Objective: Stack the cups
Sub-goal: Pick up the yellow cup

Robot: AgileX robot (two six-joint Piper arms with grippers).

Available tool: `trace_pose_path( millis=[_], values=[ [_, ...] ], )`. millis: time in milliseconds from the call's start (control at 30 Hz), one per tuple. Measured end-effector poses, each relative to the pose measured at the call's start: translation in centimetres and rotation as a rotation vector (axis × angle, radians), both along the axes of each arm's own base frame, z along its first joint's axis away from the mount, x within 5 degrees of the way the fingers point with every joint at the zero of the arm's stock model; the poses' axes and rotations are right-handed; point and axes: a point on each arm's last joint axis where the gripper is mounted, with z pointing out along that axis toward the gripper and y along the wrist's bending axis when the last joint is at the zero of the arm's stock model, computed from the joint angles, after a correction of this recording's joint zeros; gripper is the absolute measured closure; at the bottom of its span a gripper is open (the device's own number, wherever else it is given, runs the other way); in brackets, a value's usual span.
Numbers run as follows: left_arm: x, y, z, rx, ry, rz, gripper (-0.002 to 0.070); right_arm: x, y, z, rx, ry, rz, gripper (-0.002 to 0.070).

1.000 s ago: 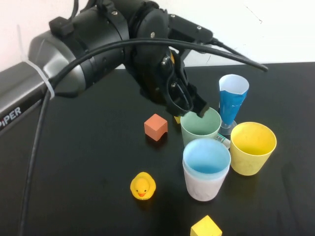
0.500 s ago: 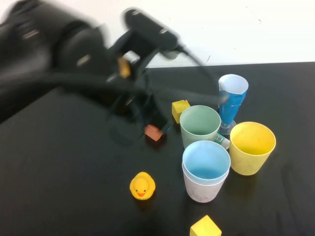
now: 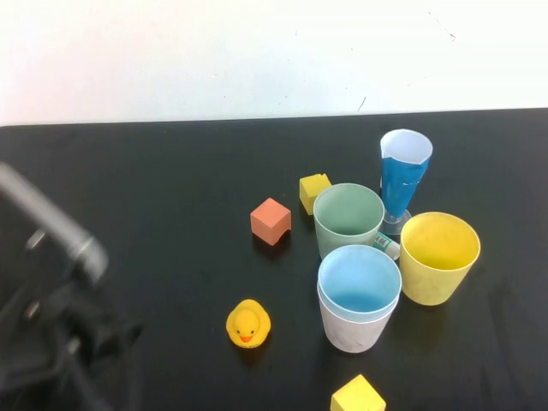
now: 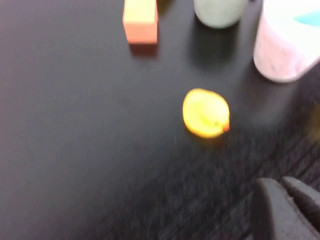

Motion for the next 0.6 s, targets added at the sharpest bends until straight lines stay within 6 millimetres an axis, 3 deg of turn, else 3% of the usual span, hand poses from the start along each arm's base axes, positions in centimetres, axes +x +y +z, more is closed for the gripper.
trace_pose_path(
  millis=[233, 433, 600],
  values=[
    [-2.9, 2.1, -2.5, -0.040, -0.003, 0.026, 0.0676, 4.3, 2.1, 1.8, -0.168, 0.076, 0.038, 0.0679],
    [-3.6, 2.7, -2.4, -0.058, -0.024, 0.027, 0.0676, 8.6, 4.5, 1.9, -0.336, 0.132, -0.033, 0.0679],
    [-3.6, 2.7, -2.5, -0.057, -0.023, 0.027, 0.0676, 12.0, 6.5, 0.7, -0.378, 0.170, -0.081, 0.0678]
  ],
)
